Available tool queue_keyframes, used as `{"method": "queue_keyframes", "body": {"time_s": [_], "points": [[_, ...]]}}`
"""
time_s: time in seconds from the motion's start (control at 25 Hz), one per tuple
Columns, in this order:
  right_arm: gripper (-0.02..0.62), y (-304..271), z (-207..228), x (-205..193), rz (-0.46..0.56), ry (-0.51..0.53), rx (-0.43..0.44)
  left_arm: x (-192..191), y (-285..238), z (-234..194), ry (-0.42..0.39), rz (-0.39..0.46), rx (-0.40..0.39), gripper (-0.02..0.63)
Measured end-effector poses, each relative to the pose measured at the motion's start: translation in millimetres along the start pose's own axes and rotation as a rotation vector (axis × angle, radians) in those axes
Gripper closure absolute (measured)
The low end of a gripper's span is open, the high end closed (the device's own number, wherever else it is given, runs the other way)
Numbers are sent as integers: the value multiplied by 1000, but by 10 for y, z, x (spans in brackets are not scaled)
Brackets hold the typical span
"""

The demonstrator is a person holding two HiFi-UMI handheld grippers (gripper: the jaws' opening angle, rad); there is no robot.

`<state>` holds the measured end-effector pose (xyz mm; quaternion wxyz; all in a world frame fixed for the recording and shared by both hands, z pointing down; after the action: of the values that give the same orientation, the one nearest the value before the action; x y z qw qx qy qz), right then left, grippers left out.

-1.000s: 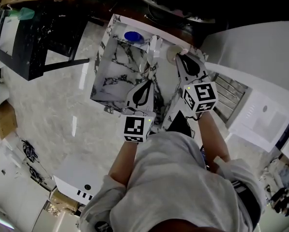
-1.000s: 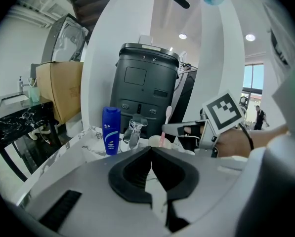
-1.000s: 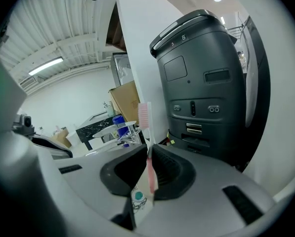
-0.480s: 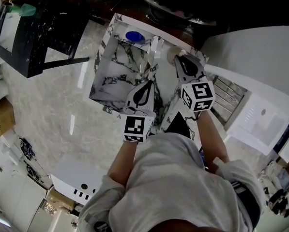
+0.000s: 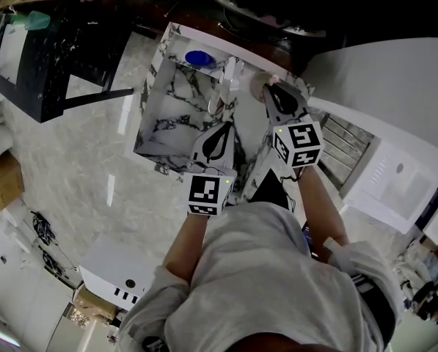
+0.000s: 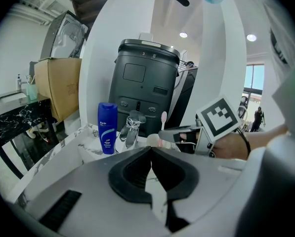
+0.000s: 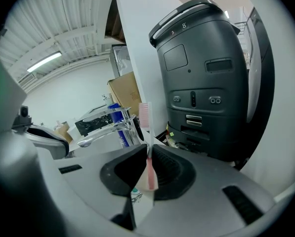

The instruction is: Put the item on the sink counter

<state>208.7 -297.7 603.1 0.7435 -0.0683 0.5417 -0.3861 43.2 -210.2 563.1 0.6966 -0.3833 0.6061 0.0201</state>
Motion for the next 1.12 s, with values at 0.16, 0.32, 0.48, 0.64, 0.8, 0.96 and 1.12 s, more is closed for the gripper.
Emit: {"method": "queue_keyframes", "body": {"time_s": [0.16, 0.32, 0.48, 0.64, 0.8, 0.96, 1.12], "points": [[565, -37, 10, 16, 0, -1, 0, 3, -1, -29, -3, -4, 3, 595], [565, -59, 1, 16, 2, 4, -6, 0, -6, -50, -3, -7, 6, 595], [565, -72, -1, 17, -1, 9, -17, 15, -1, -69, -5, -4, 7, 595], [565, -85, 10, 36, -5, 27, -31, 30, 7, -90, -9, -3, 11, 597], [565, -89, 31, 50, -9, 50, -50, 45, 1, -103, -10, -4, 12, 595], [563, -82, 33, 47, -10, 93, -67, 45, -13, -97, -15, -11, 9, 595], [563, -78, 52, 42, -6, 82, -70, 55, -31, -79, -21, -9, 3, 597]]}}
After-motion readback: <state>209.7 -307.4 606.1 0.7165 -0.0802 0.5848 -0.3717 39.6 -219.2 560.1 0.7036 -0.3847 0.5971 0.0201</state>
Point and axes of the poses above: the fingertips, and each gripper's own axes: y backward along the fingers, z to its right, x out of its top, the point moved 8 cm from there along y, backward along the fingers, and after that the axes turned 14 degrees about -y, right-handed, at the moved point
